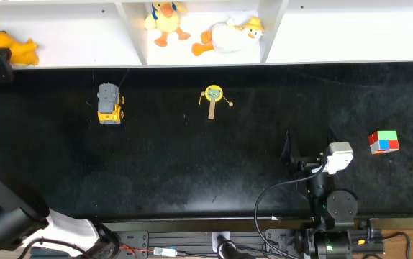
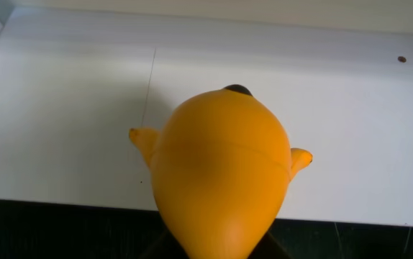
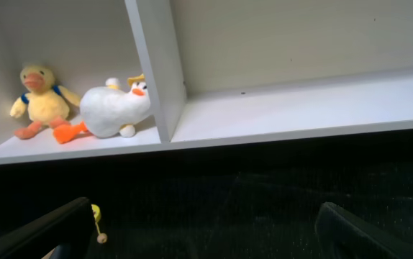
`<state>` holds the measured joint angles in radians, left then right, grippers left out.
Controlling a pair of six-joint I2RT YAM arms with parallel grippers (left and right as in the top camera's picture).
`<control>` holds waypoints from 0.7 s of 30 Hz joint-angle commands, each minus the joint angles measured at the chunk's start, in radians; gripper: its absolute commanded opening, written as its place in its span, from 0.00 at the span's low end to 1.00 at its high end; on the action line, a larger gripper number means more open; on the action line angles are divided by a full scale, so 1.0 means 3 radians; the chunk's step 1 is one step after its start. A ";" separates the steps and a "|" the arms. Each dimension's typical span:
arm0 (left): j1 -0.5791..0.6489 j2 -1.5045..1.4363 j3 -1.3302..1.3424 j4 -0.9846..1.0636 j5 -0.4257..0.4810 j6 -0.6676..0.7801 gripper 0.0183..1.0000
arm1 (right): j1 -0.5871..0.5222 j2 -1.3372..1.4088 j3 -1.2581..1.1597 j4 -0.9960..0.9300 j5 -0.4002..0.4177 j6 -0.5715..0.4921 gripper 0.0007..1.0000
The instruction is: Store Toys
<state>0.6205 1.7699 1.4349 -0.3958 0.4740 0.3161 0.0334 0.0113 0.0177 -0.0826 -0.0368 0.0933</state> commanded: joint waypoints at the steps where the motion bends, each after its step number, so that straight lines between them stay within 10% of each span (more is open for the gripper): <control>1: -0.0004 0.0067 0.0069 -0.0014 -0.0005 -0.0037 0.02 | -0.0004 -0.0023 -0.0043 0.0019 0.0013 0.0014 1.00; 21: -0.0004 0.0067 0.0067 0.0057 -0.0142 -0.0038 0.02 | -0.0004 -0.0023 -0.0043 0.0019 0.0013 0.0014 1.00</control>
<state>0.6205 1.7699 1.4372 -0.3840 0.4576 0.3157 0.0334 0.0113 0.0177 -0.0822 -0.0368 0.0933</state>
